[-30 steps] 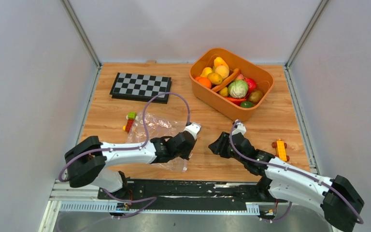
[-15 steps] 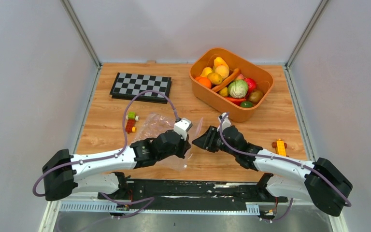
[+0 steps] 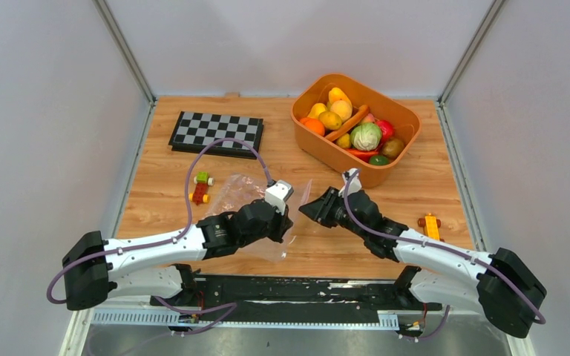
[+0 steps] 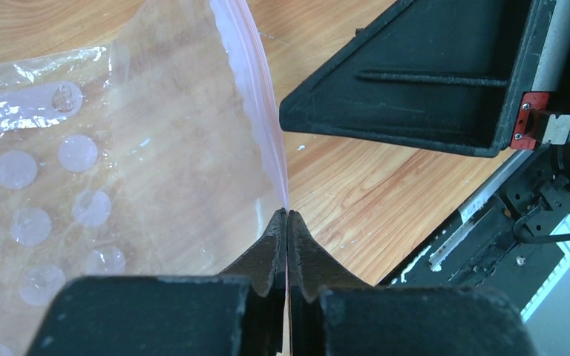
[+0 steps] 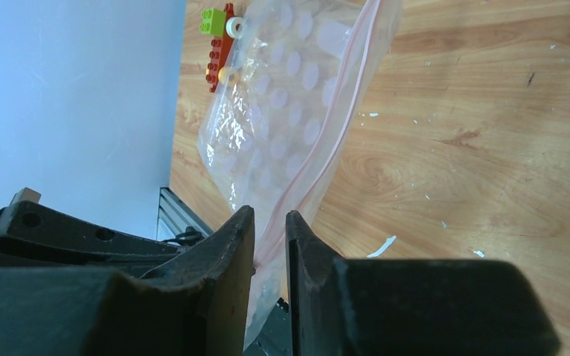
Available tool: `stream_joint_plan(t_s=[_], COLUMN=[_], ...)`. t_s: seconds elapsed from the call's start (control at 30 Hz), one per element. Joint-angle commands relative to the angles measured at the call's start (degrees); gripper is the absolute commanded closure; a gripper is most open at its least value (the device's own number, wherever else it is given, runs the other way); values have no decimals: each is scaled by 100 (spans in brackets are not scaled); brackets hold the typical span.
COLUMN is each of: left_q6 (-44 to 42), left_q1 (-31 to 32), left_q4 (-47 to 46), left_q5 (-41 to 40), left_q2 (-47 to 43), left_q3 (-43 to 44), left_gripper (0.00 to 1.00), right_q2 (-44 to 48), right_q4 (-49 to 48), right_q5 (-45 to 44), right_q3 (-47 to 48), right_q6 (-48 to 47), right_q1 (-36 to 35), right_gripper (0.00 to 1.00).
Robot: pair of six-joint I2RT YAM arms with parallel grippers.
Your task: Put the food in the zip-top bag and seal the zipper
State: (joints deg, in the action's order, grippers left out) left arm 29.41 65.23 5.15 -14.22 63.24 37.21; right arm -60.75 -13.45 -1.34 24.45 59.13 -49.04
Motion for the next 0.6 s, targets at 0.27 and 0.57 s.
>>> stream_joint_plan(t_s=[0.27, 0.57], left_q6=[117, 107], left_q1=[26, 25], left_q4=[-91, -115], left_q5=[-57, 1], left_q2=[-216, -207], left_q3=[15, 11], left_gripper=[100, 100], right_q2=[101, -290], right_q4=[35, -178], right_q5=[-503, -393], right_q3=[76, 141], right_q6=[146, 184], right_q1=[14, 10], right_gripper=[81, 82])
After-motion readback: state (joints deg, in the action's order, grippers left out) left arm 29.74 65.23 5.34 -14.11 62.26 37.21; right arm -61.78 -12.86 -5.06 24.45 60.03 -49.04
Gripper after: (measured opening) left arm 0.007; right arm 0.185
